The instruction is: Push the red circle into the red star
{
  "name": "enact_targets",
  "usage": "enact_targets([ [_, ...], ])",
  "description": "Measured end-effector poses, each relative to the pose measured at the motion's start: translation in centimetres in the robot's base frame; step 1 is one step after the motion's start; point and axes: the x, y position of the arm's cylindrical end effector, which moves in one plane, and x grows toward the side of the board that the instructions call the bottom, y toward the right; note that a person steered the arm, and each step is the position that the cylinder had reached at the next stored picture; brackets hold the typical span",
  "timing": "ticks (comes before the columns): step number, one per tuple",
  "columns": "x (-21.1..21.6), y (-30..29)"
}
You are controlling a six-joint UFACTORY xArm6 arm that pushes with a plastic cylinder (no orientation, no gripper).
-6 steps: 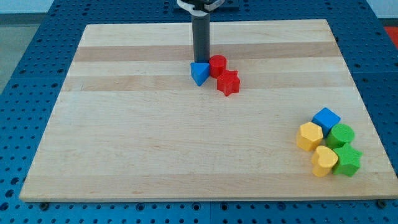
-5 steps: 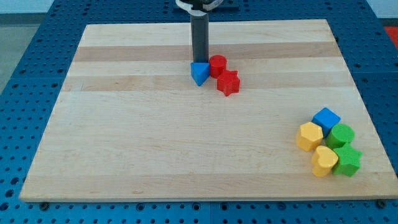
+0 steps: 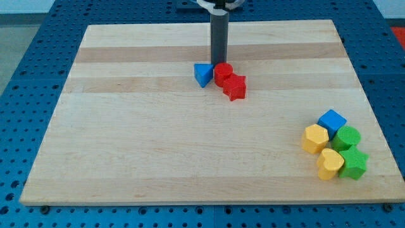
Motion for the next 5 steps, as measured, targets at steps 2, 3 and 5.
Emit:
enact_targets([
  [2, -0.06, 0.0],
  [3, -0.09, 0.0],
  [5, -0.11, 0.0],
])
